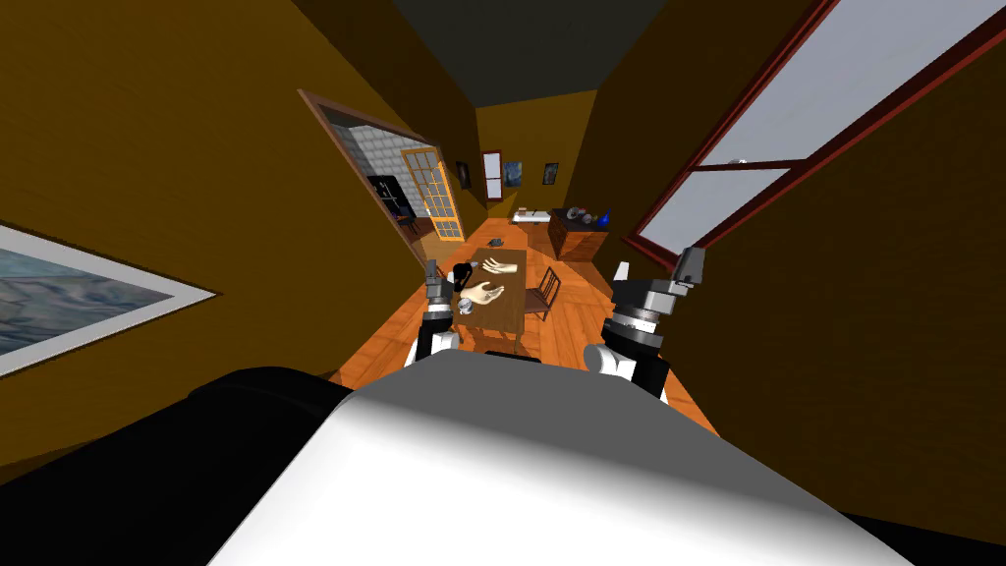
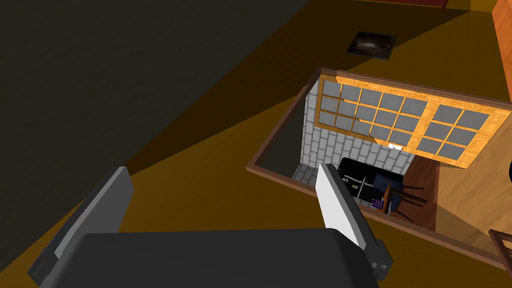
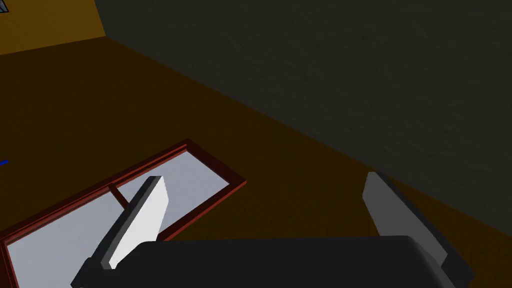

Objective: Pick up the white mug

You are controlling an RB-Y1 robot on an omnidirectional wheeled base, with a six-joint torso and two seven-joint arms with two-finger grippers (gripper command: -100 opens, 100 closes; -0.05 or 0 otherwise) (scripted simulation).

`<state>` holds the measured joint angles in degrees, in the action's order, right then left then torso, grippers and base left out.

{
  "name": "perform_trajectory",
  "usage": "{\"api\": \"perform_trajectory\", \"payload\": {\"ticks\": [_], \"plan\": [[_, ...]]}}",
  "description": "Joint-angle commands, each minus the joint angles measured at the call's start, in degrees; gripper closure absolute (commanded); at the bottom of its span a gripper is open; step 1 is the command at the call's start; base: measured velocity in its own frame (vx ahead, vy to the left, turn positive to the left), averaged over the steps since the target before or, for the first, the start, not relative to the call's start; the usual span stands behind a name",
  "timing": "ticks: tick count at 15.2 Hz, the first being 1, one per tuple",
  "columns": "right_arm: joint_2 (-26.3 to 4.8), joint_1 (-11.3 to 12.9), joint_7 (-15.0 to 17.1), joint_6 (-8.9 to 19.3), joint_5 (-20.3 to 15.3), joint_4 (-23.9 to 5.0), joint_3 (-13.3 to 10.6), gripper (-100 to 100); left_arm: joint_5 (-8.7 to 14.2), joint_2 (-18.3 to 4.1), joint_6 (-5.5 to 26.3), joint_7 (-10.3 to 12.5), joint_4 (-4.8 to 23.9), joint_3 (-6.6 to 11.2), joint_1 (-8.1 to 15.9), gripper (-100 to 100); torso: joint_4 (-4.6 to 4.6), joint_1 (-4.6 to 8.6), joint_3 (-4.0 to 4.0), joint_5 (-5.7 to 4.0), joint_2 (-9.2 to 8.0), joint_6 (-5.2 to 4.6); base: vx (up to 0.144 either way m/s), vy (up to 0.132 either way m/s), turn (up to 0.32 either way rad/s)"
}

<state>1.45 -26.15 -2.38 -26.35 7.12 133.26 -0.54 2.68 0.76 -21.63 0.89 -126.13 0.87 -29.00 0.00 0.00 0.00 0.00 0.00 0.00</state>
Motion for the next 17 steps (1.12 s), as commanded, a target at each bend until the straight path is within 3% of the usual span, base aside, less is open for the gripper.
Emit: {"api": "perform_trajectory", "payload": {"ticks": [1,2,3,5,6,12,17], "plan": [[0.0,0.0,0.0,0.0,0.0,0.0,0.0,0,0.0,-2.1,0.0,0.0,0.5,-0.05,0.2,-100,0.0,0.0,0.0,0.0,0.0,0.0,-0.002,0.007,-0.007],[0.0,0.0,0.0,0.0,0.0,0.0,0.0,0,-0.1,-3.6,0.0,0.0,1.0,-0.1,0.5,-100,0.0,-0.03,0.0,0.0,0.0,0.0,-0.004,0.023,-0.014],[0.0,0.0,0.0,0.0,0.0,0.0,0.0,0,-0.1,-3.6,0.0,0.0,1.0,-0.1,0.5,-100,0.0,-0.09,0.0,0.01,-0.01,0.0,-0.003,0.032,-0.013],[0.0,0.0,0.0,0.0,0.0,0.0,0.0,0,-0.2,-6.6,-0.1,0.0,2.6,-0.25,1.1,-100,0.0,-0.16,0.0,0.03,-0.01,0.0,-0.006,0.041,-0.019],[0.0,0.0,0.0,0.0,0.0,0.0,0.0,0,-0.2,-6.6,-0.1,0.0,2.6,-0.25,1.1,-100,0.0,-0.2,-0.01,0.04,-0.02,0.0,-0.01,0.048,-0.02],[0.0,0.0,0.0,0.0,0.0,0.0,0.0,0,-0.9,-13.3,-0.3,0.1,10.3,-1.07,4.6,-100,0.01,-0.5,-0.02,0.11,-0.05,-0.01,-0.015,0.088,-0.043],[0.0,0.0,0.0,0.0,0.0,0.0,0.0,0,-1.4,-15.4,-0.5,0.2,15.7,-1.65,7.0,-100,0.0,-0.47,-0.01,0.11,-0.01,0.0,-0.01,0.104,-0.04]]}}
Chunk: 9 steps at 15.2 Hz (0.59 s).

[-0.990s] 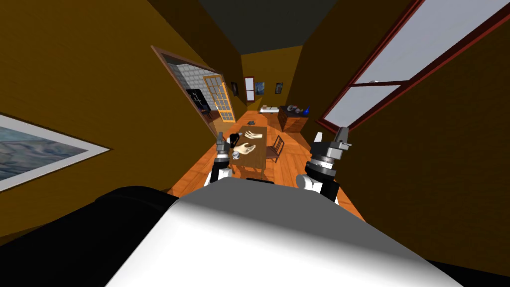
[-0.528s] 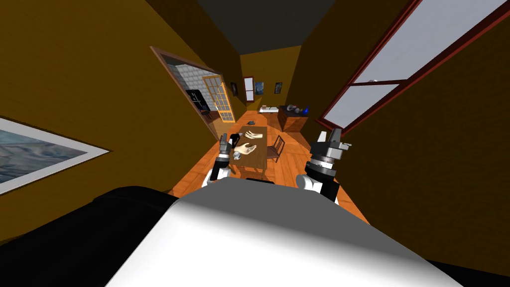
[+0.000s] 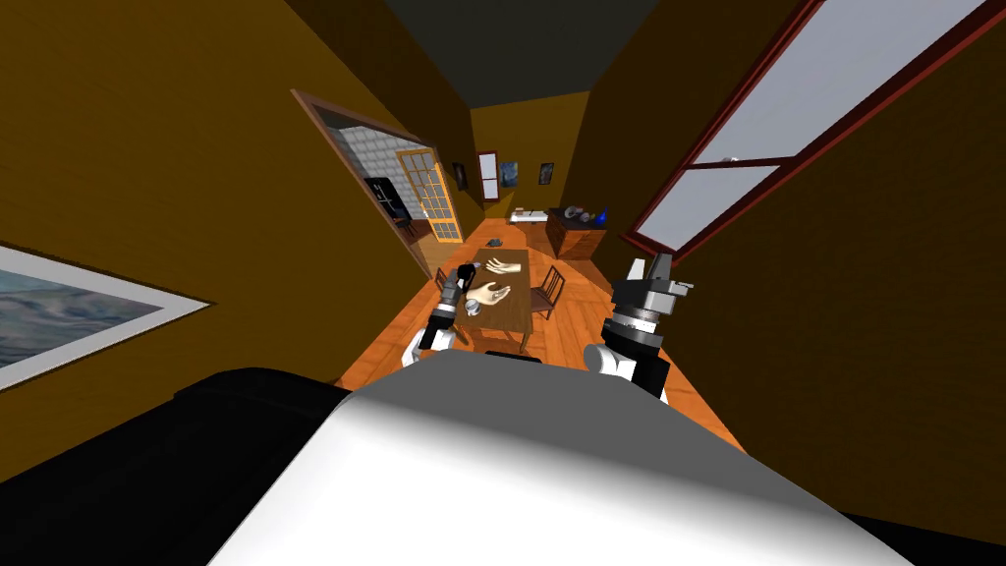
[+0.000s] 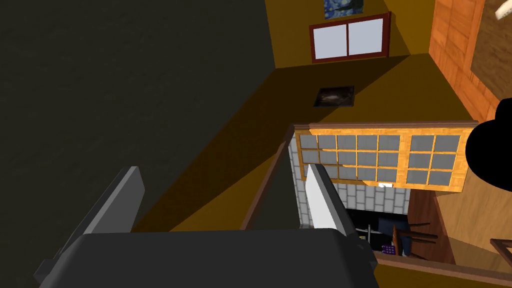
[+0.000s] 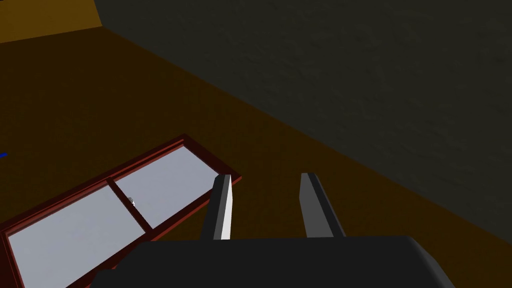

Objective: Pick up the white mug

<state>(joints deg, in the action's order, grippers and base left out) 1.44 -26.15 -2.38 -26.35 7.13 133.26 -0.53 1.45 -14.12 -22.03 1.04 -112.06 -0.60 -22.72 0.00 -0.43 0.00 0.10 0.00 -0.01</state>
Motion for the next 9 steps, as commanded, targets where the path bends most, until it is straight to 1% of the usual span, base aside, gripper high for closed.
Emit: {"api": "perform_trajectory", "payload": {"ticks": [1,2,3,4,5,6,7,8,9], "plan": [[0.0,0.0,0.0,0.0,0.0,0.0,0.0,0,-0.1,-0.5,-0.1,0.0,1.6,-0.18,0.7,-100,0.0,0.0,0.0,0.0,0.0,0.0,-0.006,0.072,-0.033],[0.0,0.0,0.0,0.0,0.0,0.0,0.0,0,-0.3,-1.0,-0.1,0.1,3.6,-0.38,1.6,-100,0.0,0.05,0.0,-0.01,0.0,0.0,-0.015,0.079,-0.036],[0.0,0.0,0.0,0.0,0.0,0.0,0.0,0,-0.3,-1.0,-0.1,0.1,3.6,-0.38,1.6,-100,0.0,0.05,-0.01,-0.01,-0.02,0.0,-0.014,0.071,-0.036],[0.0,0.0,0.0,0.0,0.0,0.0,0.0,0,-0.4,-1.4,-0.1,0.1,5.5,-0.6,2.5,-100,0.01,0.08,-0.02,-0.02,-0.03,0.01,-0.01,0.067,-0.041],[0.0,0.0,0.0,0.0,0.0,0.0,0.0,0,-0.4,-1.4,-0.1,0.1,5.6,-0.6,2.5,-100,0.0,0.1,-0.01,-0.02,-0.02,-0.01,-0.007,0.072,-0.036],[0.0,0.0,0.0,0.0,0.0,0.0,0.0,0,-0.5,-1.7,-0.1,0.1,7.7,-0.82,3.4,-100,0.0,0.1,0.0,-0.02,-0.01,0.0,-0.012,0.09,-0.038],[0.0,0.0,0.0,0.0,0.0,0.0,0.0,0,-0.6,-2.0,-0.1,0.2,9.1,-1.04,4.3,-100,0.0,0.05,0.0,-0.01,-0.01,0.0,-0.014,0.119,-0.069],[0.0,0.0,0.0,0.0,0.0,0.0,0.0,0,-0.6,-2.0,-0.1,0.2,9.8,-1.04,4.3,-100,0.0,-0.04,-0.01,0.0,-0.01,0.0,-0.012,0.112,-0.056],[0.0,0.0,0.0,0.0,0.0,0.0,0.0,0,-0.7,-2.1,-0.1,0.2,11.4,-1.27,5.3,-100,0.0,-0.06,-0.01,0.01,-0.02,0.01,0.0,0.102,-0.052]]}}
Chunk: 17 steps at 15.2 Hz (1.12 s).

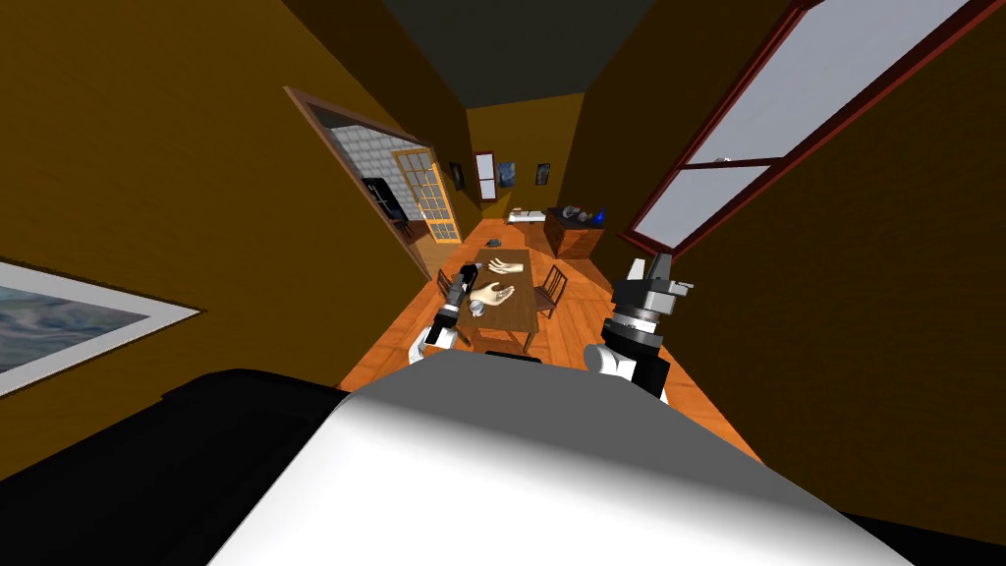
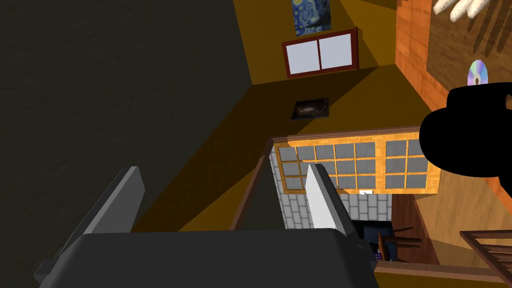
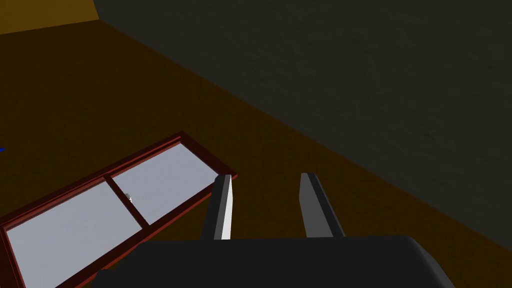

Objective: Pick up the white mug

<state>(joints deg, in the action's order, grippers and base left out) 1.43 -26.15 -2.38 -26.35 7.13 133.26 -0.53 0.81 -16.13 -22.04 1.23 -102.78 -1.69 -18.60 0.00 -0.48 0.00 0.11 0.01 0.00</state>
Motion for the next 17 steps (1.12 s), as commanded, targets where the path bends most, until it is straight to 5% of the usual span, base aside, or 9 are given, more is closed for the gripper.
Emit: {"api": "perform_trajectory", "payload": {"ticks": [1,17], "plan": [[0.0,0.0,0.0,0.0,0.0,0.0,0.0,0,-0.1,-0.1,-0.1,0.0,2.7,-0.18,1.1,-100,0.0,0.0,0.0,0.0,0.0,0.0,-0.002,0.091,-0.037],[0.0,0.0,0.0,0.0,0.0,0.0,0.0,0,-0.6,1.3,0.5,0.4,21.0,-2.07,8.4,-100,-0.01,0.08,0.01,-0.01,0.01,0.01,-0.011,0.08,-0.043]]}}
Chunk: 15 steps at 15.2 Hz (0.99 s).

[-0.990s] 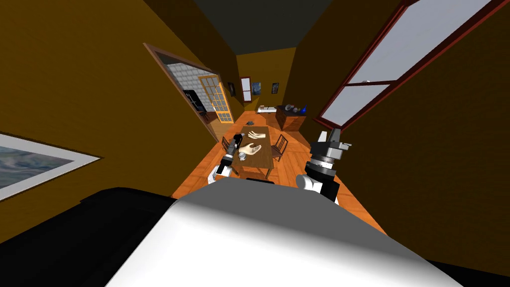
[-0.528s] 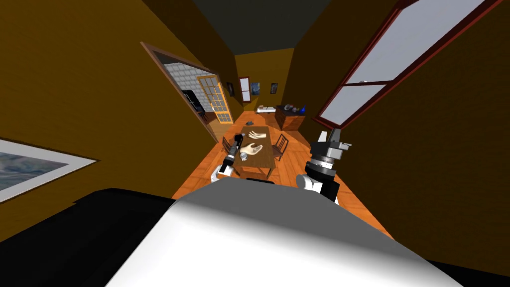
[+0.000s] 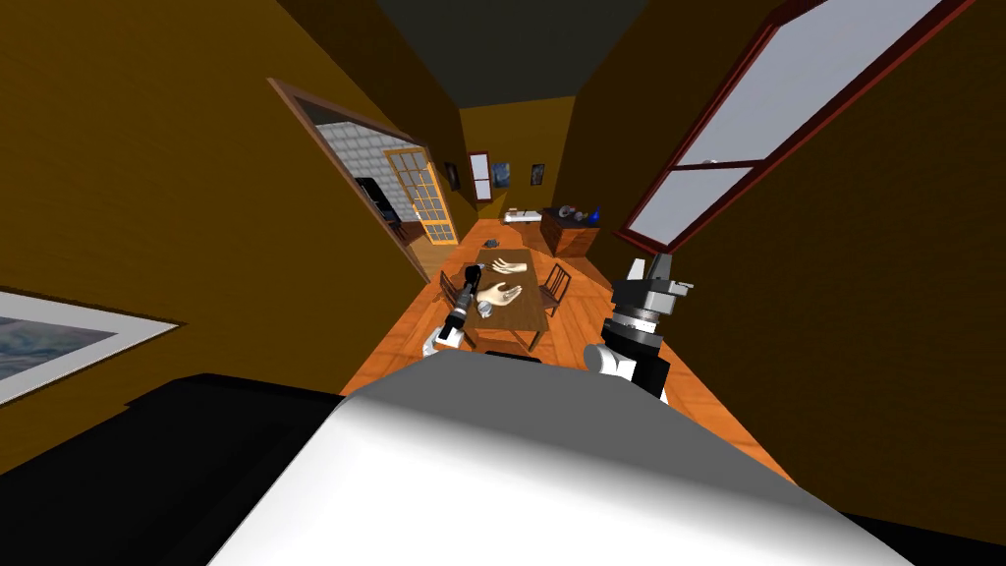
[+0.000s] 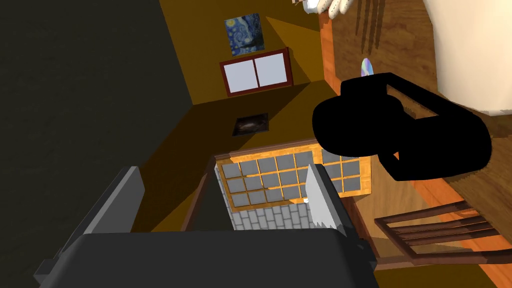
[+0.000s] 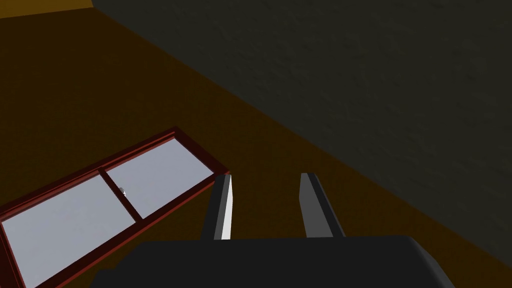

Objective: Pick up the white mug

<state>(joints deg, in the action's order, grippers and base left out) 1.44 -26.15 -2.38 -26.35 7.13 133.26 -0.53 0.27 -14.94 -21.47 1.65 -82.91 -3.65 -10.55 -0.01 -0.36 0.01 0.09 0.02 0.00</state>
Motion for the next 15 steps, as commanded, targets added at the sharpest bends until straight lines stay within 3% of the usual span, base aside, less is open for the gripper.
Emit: {"api": "perform_trajectory", "payload": {"ticks": [1,6,10,14,15], "plan": [[0.0,0.0,0.0,0.0,0.0,0.0,0.0,0,0.0,0.6,0.1,0.0,2.9,-0.33,1.1,-100,0.0,0.0,0.0,0.0,0.0,0.0,-0.008,0.067,-0.039],[0.0,0.0,0.0,0.0,0.0,0.0,0.0,0,0.0,1.7,0.5,0.1,7.6,-0.78,2.5,-100,0.0,0.08,-0.01,-0.02,-0.01,-0.01,-0.012,0.063,-0.04],[0.0,0.0,0.0,0.0,0.0,0.0,0.0,0,0.1,3.7,1.1,0.3,13.5,-1.41,4.2,-100,-0.01,0.05,0.02,-0.01,0.03,0.0,-0.001,0.07,-0.047],[0.0,0.0,0.0,0.0,0.0,0.0,0.0,0,0.1,4.4,1.4,0.3,15.6,-1.62,4.6,-100,0.0,0.13,0.01,-0.03,0.02,0.0,-0.003,0.047,-0.026],[0.0,0.0,0.0,0.0,0.0,0.0,0.0,0,0.1,5.1,1.7,0.4,17.4,-1.82,5.0,-100,0.0,0.19,0.02,-0.04,0.04,0.0,0.005,0.025,-0.024]]}}
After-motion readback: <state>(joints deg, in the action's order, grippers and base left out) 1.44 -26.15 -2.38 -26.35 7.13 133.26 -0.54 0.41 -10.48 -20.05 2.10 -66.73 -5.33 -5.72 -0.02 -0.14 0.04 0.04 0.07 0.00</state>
